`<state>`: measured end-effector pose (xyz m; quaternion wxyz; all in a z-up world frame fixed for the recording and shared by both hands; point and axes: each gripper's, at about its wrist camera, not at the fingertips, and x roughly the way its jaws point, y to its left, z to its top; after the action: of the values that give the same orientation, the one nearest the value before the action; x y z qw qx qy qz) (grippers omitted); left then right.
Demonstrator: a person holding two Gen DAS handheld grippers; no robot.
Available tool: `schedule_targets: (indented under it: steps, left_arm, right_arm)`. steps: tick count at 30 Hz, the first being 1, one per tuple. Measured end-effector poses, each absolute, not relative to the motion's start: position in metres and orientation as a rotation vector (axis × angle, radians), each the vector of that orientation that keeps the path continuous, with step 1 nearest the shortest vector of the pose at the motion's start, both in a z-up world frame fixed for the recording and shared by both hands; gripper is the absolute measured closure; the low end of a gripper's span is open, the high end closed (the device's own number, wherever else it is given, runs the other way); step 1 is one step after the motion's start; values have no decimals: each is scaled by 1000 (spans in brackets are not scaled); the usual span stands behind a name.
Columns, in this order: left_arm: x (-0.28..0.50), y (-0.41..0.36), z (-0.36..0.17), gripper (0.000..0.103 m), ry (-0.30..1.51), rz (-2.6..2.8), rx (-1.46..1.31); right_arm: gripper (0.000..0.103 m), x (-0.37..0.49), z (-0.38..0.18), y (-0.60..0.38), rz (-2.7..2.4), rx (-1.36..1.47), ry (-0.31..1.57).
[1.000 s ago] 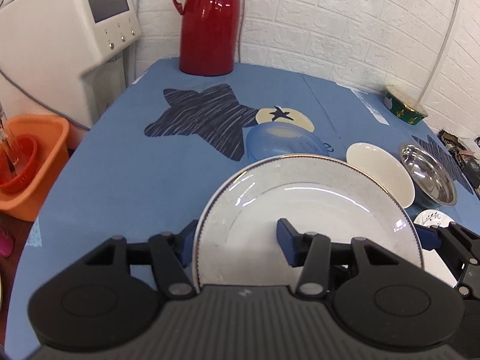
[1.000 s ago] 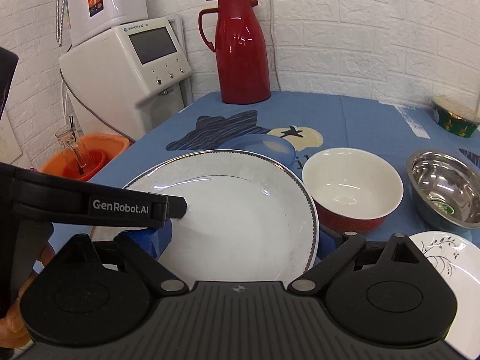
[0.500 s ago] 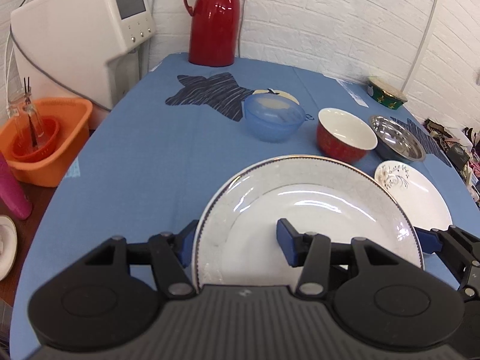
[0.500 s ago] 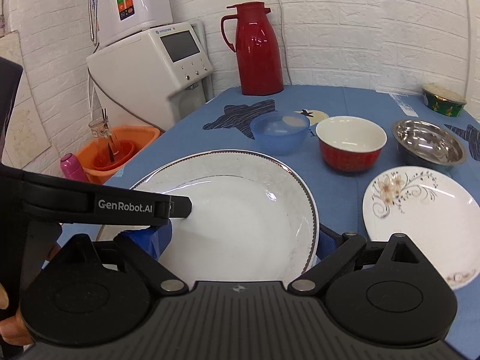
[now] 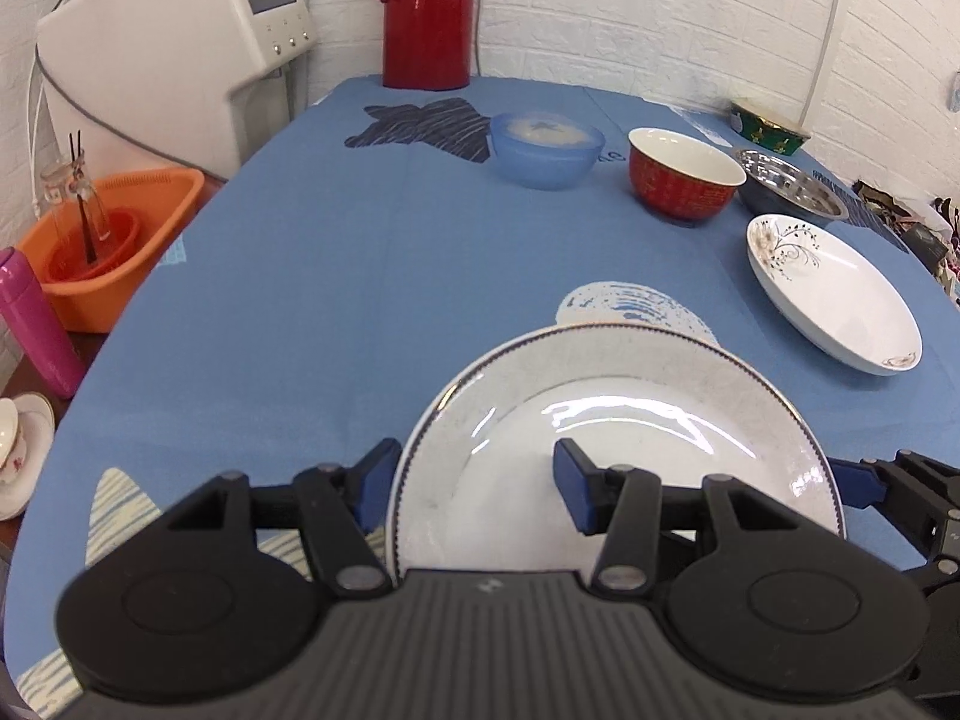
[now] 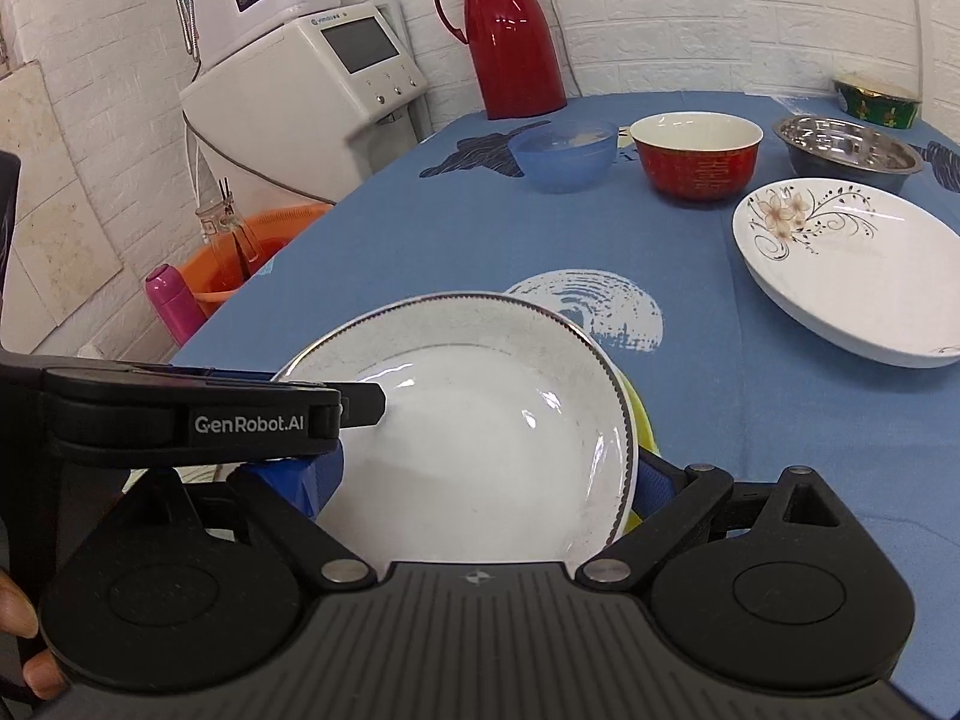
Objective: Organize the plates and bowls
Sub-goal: 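Lower the gold-rimmed plate onto the yellow plate and open the left tool, then move the left tool to the white floral-print plate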
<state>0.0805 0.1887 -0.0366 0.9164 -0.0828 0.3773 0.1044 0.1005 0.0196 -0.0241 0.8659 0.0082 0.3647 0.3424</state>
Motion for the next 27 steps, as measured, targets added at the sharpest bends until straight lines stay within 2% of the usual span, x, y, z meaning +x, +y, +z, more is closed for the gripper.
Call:
schedule_targets:
  steps: [5,9,13,19,21,27]
  left_arm:
    - [80,187,-37,50,738,202,-153]
    - [77,190,-33,38,707,187,-175]
    - [76,190,-25,34,674,186,-179]
    - [73,188,-18,30,664,192,-168]
    - [72,187,-17,24,661,192,-174]
    - [70,181,-12,24,651,189,-166]
  right_arm:
    - [21,102,-27,17,736,41,760]
    - [21,101,-22,12,729,52,725]
    - [21,95,-11,11,699,-12,644]
    - [21,102,-10,-4,652,16,645]
    - [21,104,-10,-13,631,44,645]
    - [21,107,-13,-35,602,117,662]
